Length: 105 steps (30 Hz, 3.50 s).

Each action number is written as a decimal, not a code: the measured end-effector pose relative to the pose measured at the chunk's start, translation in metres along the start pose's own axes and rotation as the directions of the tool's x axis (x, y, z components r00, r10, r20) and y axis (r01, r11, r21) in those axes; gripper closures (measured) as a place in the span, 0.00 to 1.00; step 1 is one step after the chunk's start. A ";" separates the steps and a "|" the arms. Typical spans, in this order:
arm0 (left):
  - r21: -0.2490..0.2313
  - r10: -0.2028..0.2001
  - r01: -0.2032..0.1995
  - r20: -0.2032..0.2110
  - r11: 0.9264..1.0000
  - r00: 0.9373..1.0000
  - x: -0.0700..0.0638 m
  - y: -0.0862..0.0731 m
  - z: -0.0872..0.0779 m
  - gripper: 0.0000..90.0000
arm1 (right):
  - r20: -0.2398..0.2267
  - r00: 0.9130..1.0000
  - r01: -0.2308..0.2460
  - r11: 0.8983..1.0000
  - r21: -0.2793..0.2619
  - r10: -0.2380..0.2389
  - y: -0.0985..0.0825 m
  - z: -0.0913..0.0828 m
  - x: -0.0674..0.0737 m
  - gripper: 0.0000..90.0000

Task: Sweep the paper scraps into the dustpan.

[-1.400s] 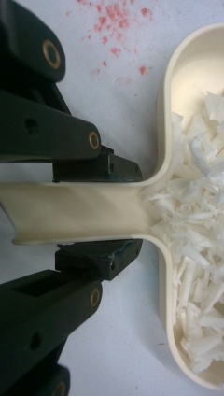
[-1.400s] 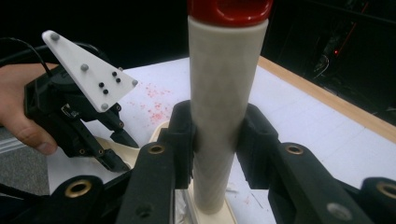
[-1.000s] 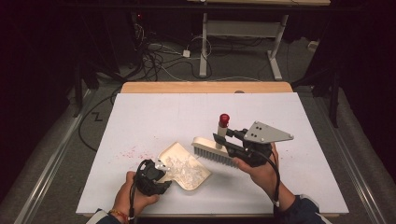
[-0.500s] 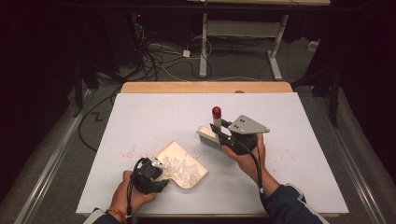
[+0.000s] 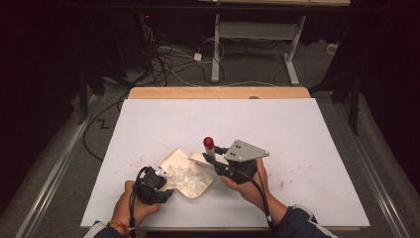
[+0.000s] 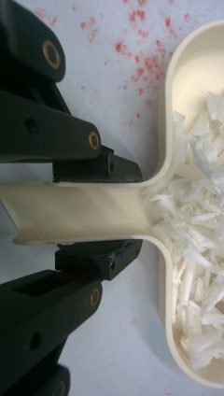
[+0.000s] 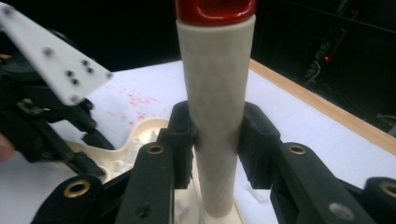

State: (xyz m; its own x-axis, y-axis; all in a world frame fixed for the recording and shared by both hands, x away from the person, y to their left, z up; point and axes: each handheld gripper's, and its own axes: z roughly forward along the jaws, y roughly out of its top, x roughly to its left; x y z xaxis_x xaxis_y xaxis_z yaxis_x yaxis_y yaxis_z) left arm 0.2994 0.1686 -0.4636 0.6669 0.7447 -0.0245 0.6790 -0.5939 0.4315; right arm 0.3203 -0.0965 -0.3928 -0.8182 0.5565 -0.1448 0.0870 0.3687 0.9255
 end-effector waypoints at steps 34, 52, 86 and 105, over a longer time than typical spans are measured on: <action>0.021 0.029 -0.028 -0.008 0.999 1.000 -0.001 -0.005 -0.005 0.70 | -0.051 0.999 0.008 0.999 -0.042 -0.010 0.001 -0.029 0.022 0.78; -0.004 0.024 -0.024 0.010 1.000 1.000 0.004 -0.006 -0.011 0.70 | 0.170 0.985 0.027 0.994 -0.110 -0.008 0.019 -0.024 -0.042 0.78; 0.028 0.026 -0.026 -0.005 0.999 1.000 0.001 -0.005 -0.012 0.71 | -0.088 0.995 -0.043 0.998 -0.042 0.039 0.012 -0.015 -0.003 0.78; 0.040 0.027 -0.027 -0.012 0.999 1.000 0.000 -0.003 -0.009 0.71 | 0.050 0.999 0.017 1.000 -0.005 -0.017 -0.002 -0.010 -0.024 0.78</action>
State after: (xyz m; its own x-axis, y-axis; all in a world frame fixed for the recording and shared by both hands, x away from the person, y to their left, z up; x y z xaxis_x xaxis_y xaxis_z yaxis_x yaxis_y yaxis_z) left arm 0.2944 0.1729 -0.4571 0.6814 0.7319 -0.0021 0.6728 -0.6252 0.3954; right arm 0.3337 -0.1183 -0.3878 -0.7899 0.5870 -0.1775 0.0705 0.3744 0.9246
